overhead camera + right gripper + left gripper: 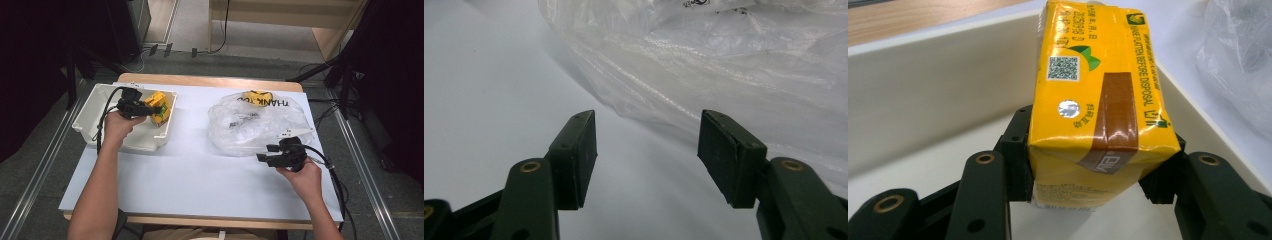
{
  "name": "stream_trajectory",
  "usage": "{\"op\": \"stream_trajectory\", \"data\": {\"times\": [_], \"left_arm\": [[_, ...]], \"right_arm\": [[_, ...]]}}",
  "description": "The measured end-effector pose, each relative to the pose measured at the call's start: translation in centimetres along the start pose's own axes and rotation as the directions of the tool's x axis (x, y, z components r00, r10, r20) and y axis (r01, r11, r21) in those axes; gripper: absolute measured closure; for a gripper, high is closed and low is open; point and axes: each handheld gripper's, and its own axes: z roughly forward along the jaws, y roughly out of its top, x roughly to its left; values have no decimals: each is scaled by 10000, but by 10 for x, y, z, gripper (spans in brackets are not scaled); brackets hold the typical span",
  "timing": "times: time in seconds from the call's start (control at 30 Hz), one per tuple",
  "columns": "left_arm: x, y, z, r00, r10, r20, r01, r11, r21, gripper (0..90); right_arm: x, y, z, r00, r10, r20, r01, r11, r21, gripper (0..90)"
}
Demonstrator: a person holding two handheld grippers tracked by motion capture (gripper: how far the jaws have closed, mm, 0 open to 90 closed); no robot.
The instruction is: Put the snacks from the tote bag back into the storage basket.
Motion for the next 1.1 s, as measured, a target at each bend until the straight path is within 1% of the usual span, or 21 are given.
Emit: {"op": "stream_trajectory", "data": {"times": [0.07,0.13,0.23,0.27,0.4,0.5,0.53,0.57,0.67,0.73,0.8,0.87,0.97,1.03,1.1], "left_arm": [[0,0,0,10000,-23,50,23,10000,3,482],[0,1,-1,9997,-29,262,29,10000,-21,452],[-3,0,-1,9998,162,78,-163,9997,154,432],[-4,0,-2,9998,212,4,-212,9997,125,431],[-5,0,-9,9999,103,47,-103,9999,-65,422],[-7,-3,-14,10000,62,-8,-62,10000,59,404],[-8,-6,-15,10000,-7,-82,7,10000,-18,399],[-8,-8,-17,9999,16,-156,-16,10000,-49,396],[-8,-12,-25,9997,-21,-259,17,9999,-132,400],[-9,-14,-30,9994,23,-336,-29,9998,-193,403],[-9,-16,-33,9994,-10,-335,3,9998,-203,406],[-10,-19,-35,9992,-38,-407,34,9999,-108,409],[-11,-23,-37,9991,-79,-408,79,10000,-5,433],[-11,-25,-38,9993,-188,-310,189,9998,41,459],[-11,-27,-40,9996,-250,-108,250,9997,63,521]], "right_arm": [[0,0,0,10000,6,4,-6,10000,22,416],[0,0,0,10000,-4,2,4,10000,23,416],[-1,0,0,10000,-19,11,19,10000,10,416],[-1,0,0,10000,-41,9,41,10000,5,416],[0,0,0,10000,-13,-4,13,10000,37,416],[-1,0,0,10000,-45,2,45,10000,17,416],[-1,0,0,10000,-50,24,50,10000,19,415],[-1,0,0,10000,-56,31,55,10000,46,416],[-2,0,0,10000,-68,52,68,10000,35,416],[-2,0,0,10000,-43,47,43,10000,32,415],[-1,0,0,10000,-46,48,46,10000,33,415],[-1,0,0,10000,-29,33,29,10000,28,416],[-2,0,1,10000,-20,-20,20,10000,17,416],[-2,1,1,10000,26,-12,-26,10000,37,416],[-3,2,2,10000,-20,-39,19,10000,-33,418]]}}
